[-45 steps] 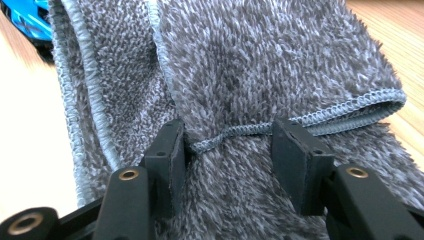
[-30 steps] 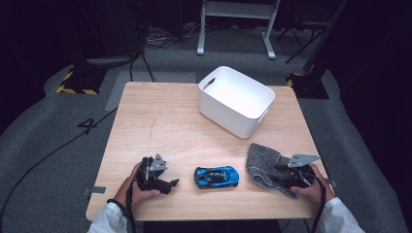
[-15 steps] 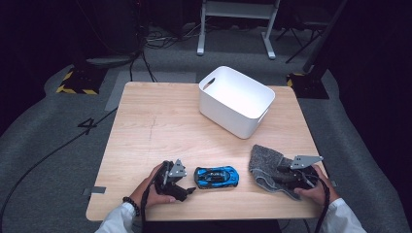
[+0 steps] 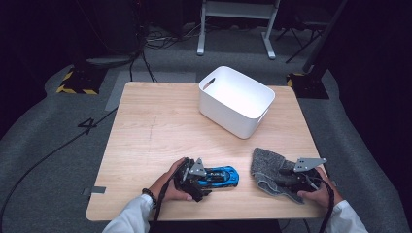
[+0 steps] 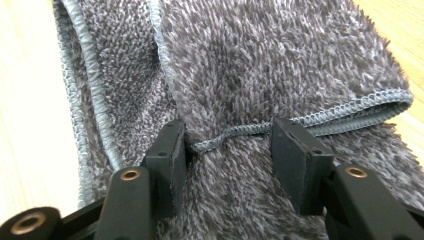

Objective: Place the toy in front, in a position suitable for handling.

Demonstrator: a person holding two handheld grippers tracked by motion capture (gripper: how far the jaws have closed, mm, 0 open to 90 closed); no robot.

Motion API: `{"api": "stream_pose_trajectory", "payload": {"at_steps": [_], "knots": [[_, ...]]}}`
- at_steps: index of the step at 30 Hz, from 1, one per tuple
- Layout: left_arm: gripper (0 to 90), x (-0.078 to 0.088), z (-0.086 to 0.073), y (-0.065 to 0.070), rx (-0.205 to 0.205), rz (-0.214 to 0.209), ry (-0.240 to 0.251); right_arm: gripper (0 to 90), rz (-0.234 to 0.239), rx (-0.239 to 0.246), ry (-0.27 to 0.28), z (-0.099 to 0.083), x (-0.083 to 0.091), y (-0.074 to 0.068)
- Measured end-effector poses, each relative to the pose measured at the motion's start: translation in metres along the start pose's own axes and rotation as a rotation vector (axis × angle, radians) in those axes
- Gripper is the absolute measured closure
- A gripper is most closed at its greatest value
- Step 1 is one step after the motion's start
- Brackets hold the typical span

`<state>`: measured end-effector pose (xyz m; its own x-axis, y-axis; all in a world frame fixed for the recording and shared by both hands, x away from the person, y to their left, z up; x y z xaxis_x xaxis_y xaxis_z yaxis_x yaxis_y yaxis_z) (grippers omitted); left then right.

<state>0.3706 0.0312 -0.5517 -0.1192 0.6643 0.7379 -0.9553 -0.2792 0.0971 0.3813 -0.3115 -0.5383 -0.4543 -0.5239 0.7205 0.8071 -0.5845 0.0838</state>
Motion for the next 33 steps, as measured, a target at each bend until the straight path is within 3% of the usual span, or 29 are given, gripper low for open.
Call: {"api": "stream_pose_trajectory", "payload": {"at_steps": [4, 7, 13, 26, 33], "knots": [[4.7, -0.005, 0.008, -0.004, -0.016, -0.011, 0.008, 49.4, 0.001, -0.001, 0.005, 0.0, -0.001, 0.0], [17.7, -0.004, 0.01, -0.003, -0.056, -0.043, 0.019, 49.0, 0.0, 0.001, 0.007, 0.001, -0.001, 0.0], [23.9, 0.004, 0.005, -0.006, -0.084, -0.074, -0.006, 49.0, -0.001, 0.003, 0.013, 0.0, -0.001, 0.0], [24.0, 0.032, -0.021, -0.015, -0.066, -0.072, -0.063, 48.9, -0.002, 0.007, 0.013, 0.0, -0.002, 0.0], [23.1, 0.035, -0.023, -0.019, -0.033, -0.054, -0.064, 48.4, -0.008, 0.012, 0.004, 0.001, -0.002, -0.001]]}}
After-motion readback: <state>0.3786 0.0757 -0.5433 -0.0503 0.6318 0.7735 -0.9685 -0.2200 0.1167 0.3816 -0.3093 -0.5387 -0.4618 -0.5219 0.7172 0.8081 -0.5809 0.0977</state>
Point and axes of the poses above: each handheld gripper's, and its own axes: x roughly backward along the jaws, z roughly out of its top, y roughly to its right, the point moved 6 cm from there along -x, roughly forward along the jaws, and after that the axes turned 7 degrees about -z, right-handed, at the moved point
